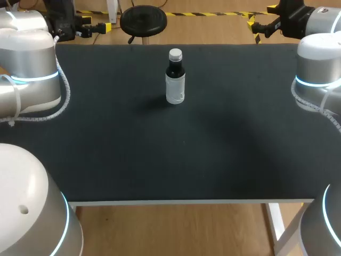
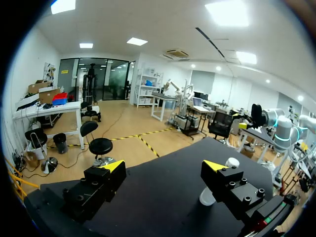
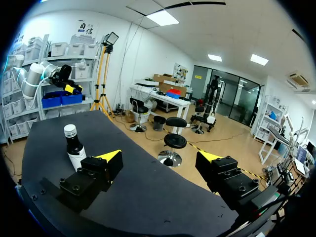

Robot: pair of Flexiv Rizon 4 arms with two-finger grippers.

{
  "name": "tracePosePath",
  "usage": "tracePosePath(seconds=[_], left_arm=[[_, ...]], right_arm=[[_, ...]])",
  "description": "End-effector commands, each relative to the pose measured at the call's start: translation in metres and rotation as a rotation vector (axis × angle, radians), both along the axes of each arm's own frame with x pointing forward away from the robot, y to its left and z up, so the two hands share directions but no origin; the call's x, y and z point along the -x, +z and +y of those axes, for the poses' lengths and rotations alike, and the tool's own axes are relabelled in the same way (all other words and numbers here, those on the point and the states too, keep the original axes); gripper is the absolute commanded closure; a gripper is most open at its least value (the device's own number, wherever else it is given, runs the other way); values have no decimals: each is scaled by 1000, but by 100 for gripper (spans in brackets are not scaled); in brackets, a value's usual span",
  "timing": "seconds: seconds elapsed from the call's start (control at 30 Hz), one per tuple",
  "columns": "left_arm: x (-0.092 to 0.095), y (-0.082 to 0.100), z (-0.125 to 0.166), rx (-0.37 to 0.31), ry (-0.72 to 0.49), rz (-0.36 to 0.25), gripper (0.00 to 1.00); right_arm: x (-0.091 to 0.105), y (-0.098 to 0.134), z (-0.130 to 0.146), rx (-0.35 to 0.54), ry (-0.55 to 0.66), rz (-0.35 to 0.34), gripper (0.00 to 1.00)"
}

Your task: Unscrew the bottle cap

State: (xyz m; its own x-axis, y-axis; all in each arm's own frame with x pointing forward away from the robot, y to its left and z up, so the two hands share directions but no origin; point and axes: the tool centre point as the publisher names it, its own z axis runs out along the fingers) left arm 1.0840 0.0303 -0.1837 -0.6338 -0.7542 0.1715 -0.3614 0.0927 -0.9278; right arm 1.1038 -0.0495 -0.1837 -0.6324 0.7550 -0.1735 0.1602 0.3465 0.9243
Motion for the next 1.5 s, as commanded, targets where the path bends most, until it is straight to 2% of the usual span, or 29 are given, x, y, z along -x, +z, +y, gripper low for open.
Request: tracePosePath(seconds=[0.03,0.37,0.53,0.7,0.73,1.0,1.17,1.2,1.3,1.5], left_arm=[[0,1,0,-2,0,4,0],[-1,0,-1,6,-12,3,0],[-3,-3,-4,18,-181,-19,0],[-3,-8,-8,-19,-301,-32,0],[-4,-9,-9,4,-354,-44,0],[0,-24,-23,-27,-591,-155,0],[4,-37,-36,0,-683,-189,0],[6,-39,-40,22,-706,-201,0],[8,-45,-46,59,-745,-217,0],[15,-52,-66,89,-788,-243,0]], right_arm=[[0,0,0,0,1,-1,0],[0,0,0,0,1,-1,0],[0,0,0,0,1,-1,0],[0,0,0,0,1,-1,0],[0,0,0,0,1,-1,0],[0,0,0,0,1,-1,0],[0,0,0,0,1,-1,0],[0,0,0,0,1,-1,0],[0,0,0,0,1,-1,0],[0,0,0,0,1,-1,0]])
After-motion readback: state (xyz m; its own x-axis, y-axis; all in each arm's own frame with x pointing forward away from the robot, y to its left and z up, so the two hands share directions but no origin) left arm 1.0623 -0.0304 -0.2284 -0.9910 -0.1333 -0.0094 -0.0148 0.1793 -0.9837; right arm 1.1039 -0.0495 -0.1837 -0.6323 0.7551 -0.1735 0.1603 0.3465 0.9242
